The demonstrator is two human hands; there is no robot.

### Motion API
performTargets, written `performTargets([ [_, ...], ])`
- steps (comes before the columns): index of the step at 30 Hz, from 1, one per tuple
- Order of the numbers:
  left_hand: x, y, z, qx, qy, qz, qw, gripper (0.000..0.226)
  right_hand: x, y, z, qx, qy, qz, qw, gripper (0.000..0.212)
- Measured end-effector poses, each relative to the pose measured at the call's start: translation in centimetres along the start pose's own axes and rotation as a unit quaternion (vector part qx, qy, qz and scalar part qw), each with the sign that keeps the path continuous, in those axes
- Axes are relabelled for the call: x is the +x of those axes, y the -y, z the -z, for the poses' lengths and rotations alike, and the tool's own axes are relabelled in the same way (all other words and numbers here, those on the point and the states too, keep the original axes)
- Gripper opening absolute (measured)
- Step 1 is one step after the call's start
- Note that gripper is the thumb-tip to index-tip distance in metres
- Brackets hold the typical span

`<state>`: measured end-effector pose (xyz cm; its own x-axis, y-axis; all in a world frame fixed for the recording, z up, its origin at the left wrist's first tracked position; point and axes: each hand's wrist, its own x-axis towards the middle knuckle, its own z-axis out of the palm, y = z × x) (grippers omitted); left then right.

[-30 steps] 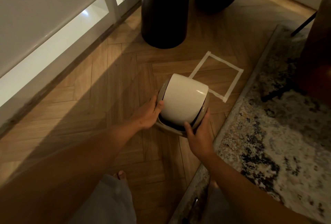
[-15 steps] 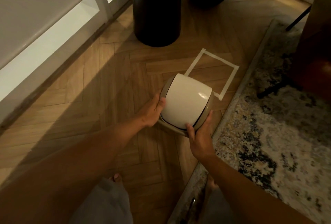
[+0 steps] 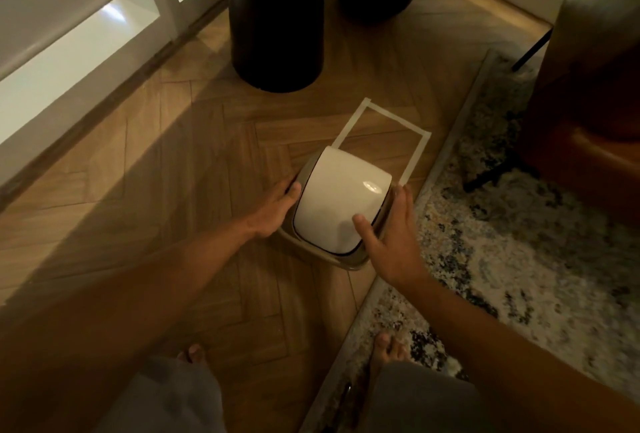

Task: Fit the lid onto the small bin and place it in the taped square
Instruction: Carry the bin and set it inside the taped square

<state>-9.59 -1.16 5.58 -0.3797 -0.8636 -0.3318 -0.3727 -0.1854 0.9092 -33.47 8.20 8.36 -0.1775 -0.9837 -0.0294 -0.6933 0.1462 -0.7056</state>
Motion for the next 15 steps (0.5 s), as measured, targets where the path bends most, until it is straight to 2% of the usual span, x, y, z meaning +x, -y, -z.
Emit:
performTargets([
  [2,0.6,-0.3,0.7,-0.02,-0.027,0.039,0.999,0.049,1.8,0.5,0.9,-0.032,0.013,0.011,0.999,0.107],
  [4,1.5,-0.4,1.7,0.014,-0.062,0.072,0.995,0.045,3.4,0.6,1.6,-0.047,0.035,0.015,0.998,0.107],
  [9,2.7,1.1,2.7,0.11,-0.025,0.102,0.988,0.036,4.7,-0.2,1.3,-0.024,0.067,0.025,0.997,0.064],
  [15,3.3,2.8,1.6,0.009,-0.043,0.091,0.995,0.035,2.9,-0.9,-0.5,-0.012,0.013,-0.01,1.0,0.075],
])
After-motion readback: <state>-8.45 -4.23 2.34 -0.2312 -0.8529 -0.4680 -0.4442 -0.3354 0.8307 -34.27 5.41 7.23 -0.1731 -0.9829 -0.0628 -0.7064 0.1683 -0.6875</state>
